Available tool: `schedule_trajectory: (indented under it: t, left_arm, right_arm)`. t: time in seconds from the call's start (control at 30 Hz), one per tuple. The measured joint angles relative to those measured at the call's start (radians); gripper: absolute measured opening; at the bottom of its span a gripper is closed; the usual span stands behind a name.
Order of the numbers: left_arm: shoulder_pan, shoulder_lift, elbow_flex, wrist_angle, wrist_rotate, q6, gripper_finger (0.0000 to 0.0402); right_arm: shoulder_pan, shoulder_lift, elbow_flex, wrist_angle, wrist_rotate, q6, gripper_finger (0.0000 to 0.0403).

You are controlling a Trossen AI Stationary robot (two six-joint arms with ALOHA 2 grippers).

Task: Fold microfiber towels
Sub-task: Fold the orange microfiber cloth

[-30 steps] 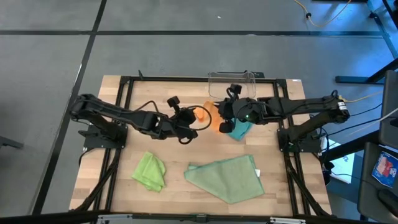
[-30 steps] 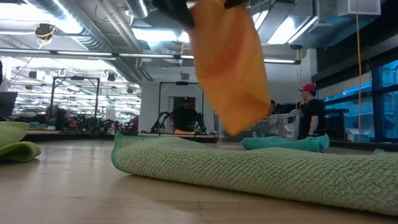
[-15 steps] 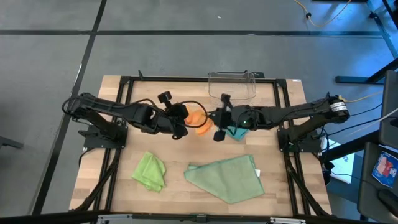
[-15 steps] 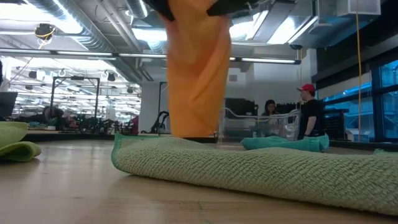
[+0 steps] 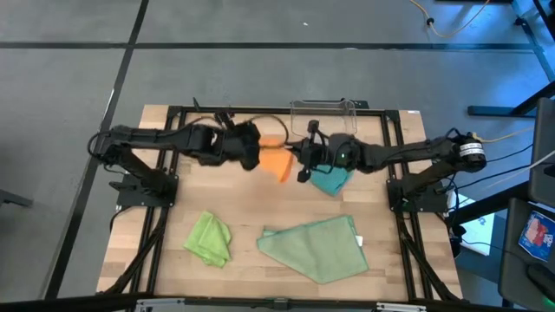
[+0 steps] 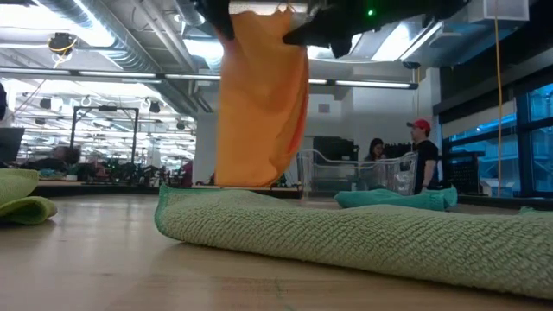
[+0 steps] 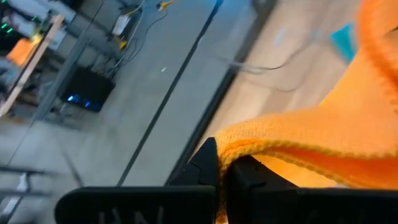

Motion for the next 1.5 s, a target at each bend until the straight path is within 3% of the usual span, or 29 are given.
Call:
schedule_trajectory:
  t: [0.23,0.47,0.7,0.87,1.03,1.23,1.37,1.5]
  left_arm:
    - [0.133,0.000,0.000,0.012,0.018,0.036,0.0000]
    - [0.176,0.029,-0.005,0.030,0.187,0.007,0.0000]
    - [0.140,0.100,-0.078,-0.087,0.299,-0.119,0.0000]
    - [0.089,0.128,-0.135,-0.193,0.295,-0.245,0.0000]
    - [0.056,0.130,-0.136,-0.201,0.271,-0.269,0.0000]
    - [0.053,0.130,-0.017,-0.250,0.141,-0.283,0.0000]
    - [0.054,0.130,0.126,-0.335,0.061,-0.260,0.0000]
    - [0.048,0.129,0.273,-0.415,0.056,-0.260,0.0000]
  right_arm:
    - [-0.135,0.027,0.000,0.026,-0.181,-0.078,0.0003]
    - [-0.181,0.146,0.000,0.016,-0.366,-0.085,0.0003]
    - [-0.103,0.252,0.001,0.045,-0.366,-0.079,0.0003]
    - [-0.046,0.276,0.000,0.070,-0.367,-0.035,0.0003]
    - [-0.033,0.280,0.012,0.110,-0.357,-0.070,0.0003]
    - [-0.066,0.274,0.110,0.047,-0.262,-0.229,0.0003]
    - [-0.106,0.274,0.259,-0.173,-0.224,-0.262,0.0003]
    - [-0.130,0.274,0.434,-0.452,-0.263,-0.165,0.0003]
